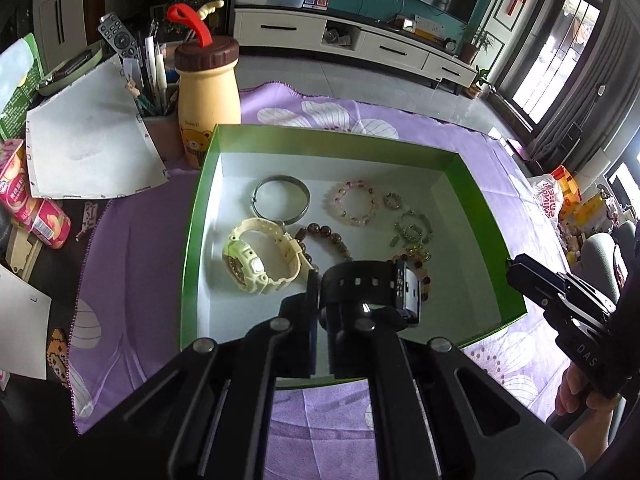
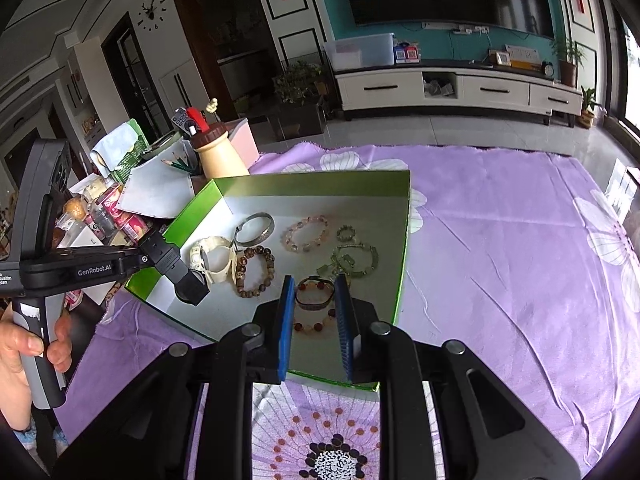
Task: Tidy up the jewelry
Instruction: 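Carry the black watch and hair tie over the green box with both tools, then lower the right tool into the box and open it to drop the hair tie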
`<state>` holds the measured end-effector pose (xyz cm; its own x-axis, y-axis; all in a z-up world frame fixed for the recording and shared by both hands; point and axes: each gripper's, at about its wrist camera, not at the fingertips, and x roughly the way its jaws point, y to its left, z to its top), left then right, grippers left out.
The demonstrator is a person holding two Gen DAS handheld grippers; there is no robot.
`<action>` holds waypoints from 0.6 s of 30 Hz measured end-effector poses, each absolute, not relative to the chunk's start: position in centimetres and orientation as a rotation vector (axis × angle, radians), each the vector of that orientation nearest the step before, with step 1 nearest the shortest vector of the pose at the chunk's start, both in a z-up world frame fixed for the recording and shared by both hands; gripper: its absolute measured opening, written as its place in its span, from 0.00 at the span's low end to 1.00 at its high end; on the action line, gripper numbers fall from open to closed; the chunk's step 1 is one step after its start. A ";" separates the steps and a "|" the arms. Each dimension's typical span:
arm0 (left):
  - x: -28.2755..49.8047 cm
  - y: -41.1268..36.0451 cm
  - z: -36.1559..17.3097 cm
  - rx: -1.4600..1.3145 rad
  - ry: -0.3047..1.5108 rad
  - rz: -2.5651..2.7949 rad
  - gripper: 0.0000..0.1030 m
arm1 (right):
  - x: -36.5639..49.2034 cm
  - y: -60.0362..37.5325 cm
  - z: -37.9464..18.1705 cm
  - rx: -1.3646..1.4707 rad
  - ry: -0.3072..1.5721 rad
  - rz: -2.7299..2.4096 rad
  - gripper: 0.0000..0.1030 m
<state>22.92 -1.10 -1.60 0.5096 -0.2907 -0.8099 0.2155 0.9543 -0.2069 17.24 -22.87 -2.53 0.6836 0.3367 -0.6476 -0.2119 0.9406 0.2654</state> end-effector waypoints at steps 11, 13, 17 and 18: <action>23.6 -1.0 -3.7 -0.040 1.068 -0.291 0.03 | 18.6 -22.3 -3.7 0.145 0.826 0.309 0.19; 23.7 -1.0 -4.1 -0.028 1.078 -0.280 0.04 | 18.9 -22.2 -3.9 0.137 0.834 0.307 0.19; 24.0 -1.0 -4.6 -0.007 1.091 -0.263 0.04 | 19.2 -22.0 -4.1 0.127 0.847 0.304 0.19; 24.1 -0.9 -4.6 -0.002 1.092 -0.261 0.04 | 19.3 -21.9 -4.2 0.125 0.849 0.304 0.19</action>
<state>24.06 -0.93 -4.65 0.4335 -0.2101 -0.8763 0.2084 0.9695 -0.1293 19.27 -21.95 -4.17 0.6208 0.3127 -0.7189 -0.2140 0.9498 0.2283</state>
